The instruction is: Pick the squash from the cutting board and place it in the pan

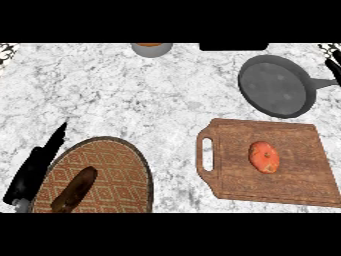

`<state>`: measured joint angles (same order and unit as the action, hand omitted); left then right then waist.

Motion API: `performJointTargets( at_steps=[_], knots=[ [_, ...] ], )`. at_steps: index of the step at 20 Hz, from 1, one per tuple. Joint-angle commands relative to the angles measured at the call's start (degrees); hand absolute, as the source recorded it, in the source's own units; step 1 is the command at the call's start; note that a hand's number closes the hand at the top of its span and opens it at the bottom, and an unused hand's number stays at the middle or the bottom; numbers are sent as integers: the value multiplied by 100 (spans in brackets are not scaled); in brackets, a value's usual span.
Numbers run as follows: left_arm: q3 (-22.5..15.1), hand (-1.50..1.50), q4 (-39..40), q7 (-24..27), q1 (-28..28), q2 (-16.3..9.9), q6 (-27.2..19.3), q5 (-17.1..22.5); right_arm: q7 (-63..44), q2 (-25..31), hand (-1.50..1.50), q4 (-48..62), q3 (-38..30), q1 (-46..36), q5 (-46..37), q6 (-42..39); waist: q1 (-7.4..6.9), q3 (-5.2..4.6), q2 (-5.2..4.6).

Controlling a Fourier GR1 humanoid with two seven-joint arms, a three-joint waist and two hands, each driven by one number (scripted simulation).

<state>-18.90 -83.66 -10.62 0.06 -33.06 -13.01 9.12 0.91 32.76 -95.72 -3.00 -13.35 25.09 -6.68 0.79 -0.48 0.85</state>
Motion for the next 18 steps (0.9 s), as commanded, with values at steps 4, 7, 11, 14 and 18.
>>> performJointTargets(
  at_steps=[4, 7, 11, 14, 18],
  knots=[
    [534, 0, -450, 444, 867, 436, -233, 288, 502, -21, 150, 596, 1154, 51, 297, -2139, -396, 71, -195],
    [676, 0, -571, 620, 1141, 810, -369, 513, 922, 250, 150, 1028, 1663, 246, -89, -3221, -405, 80, -248],
    [898, 0, -329, 926, 948, 899, -439, 582, 3321, 605, -150, 1722, 350, 505, -1213, -2838, -79, 93, -160],
    [807, 0, -359, 681, 1270, 1047, -550, 528, 4234, 890, -150, 2327, -17, 129, -1802, -2652, -150, 90, -167],
    [969, 0, -144, 844, 1258, 922, -311, 582, 5213, 1761, -150, 2909, -8, 60, -2288, -3102, -176, 72, -147]
  ],
)
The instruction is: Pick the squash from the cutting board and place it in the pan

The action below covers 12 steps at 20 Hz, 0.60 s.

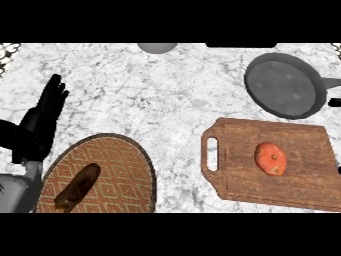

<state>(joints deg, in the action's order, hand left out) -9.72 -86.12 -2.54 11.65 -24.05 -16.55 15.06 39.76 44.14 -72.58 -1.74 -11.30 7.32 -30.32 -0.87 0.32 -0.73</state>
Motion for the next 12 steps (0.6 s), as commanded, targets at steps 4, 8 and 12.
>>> performJointTargets(
  at_steps=[4, 8, 12],
  knots=[
    [132, 0, 329, 14, 324, 54, 28, -33, 1340, 1366, -150, 443, 246, -518, -1208, -457, -38, -17, 7],
    [205, 0, 422, 182, 274, 54, 283, 45, 1092, 1832, -150, 547, 489, -1012, -1325, -670, -50, -31, 30],
    [278, 0, 419, 335, 74, 139, 360, 36, 722, 1587, -150, 462, 706, -1563, -1325, -528, -51, -34, 49]
  ],
)
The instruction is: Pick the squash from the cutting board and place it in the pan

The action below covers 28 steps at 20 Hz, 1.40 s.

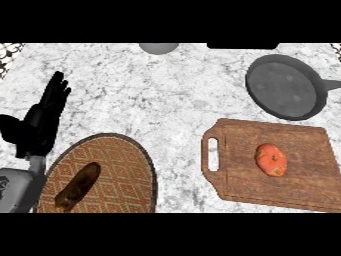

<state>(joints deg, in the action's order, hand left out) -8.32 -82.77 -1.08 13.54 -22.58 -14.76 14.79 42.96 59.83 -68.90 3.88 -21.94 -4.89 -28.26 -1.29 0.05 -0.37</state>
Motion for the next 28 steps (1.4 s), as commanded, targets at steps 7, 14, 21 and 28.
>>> performJointTargets(
  at_steps=[7, 14, 21, 28],
  knots=[
    [137, 0, 506, 302, 80, 263, 79, -239, -242, -446, -150, -608, 564, -589, -192, -532, 105, -9, 23],
    [364, 0, 20, -438, 211, -106, 213, -122, -359, -369, -150, -1324, 898, -234, 151, -919, 127, -5, 50],
    [322, 0, -189, -309, 97, 337, 32, -452, -1074, -640, -150, -1888, 883, 367, -463, -526, 131, -5, 42],
    [597, 0, 264, -116, 196, 403, 370, -596, -1760, -1269, -150, -1720, 724, 187, -1098, -544, 126, -6, 32]
  ],
)
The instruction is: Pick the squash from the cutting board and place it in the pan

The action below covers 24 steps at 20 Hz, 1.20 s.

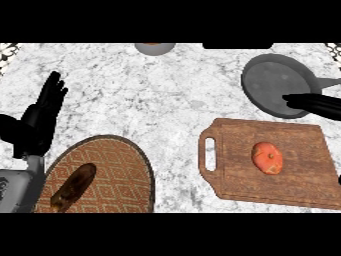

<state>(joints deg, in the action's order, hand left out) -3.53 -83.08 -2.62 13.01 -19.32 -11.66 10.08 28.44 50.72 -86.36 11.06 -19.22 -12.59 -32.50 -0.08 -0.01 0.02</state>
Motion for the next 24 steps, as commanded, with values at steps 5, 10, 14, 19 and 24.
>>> performJointTargets(
  at_steps=[5, 10, 14, 19, 24],
  knots=[
    [54, 0, -234, -198, -86, 208, 53, -194, 319, -571, -150, 799, 265, -235, -1223, -35, -49, 2, -9],
    [176, 0, -309, -112, -238, 193, 122, -270, 860, -462, -150, 782, 379, 52, -1469, -117, -40, 4, 1],
    [271, 0, 29, 229, -108, 326, 165, -395, 227, -905, -150, 568, 567, -373, -1647, -372, -22, -1, -1],
    [230, 0, -241, 53, -408, 483, 192, -518, 635, -1019, -150, 719, 506, -142, -2138, -13, -18, 1, 1],
    [497, 0, 174, 41, 27, 397, 441, -392, 535, -840, -150, 784, 647, -169, -2878, 254, 3, 0, -3]
  ],
)
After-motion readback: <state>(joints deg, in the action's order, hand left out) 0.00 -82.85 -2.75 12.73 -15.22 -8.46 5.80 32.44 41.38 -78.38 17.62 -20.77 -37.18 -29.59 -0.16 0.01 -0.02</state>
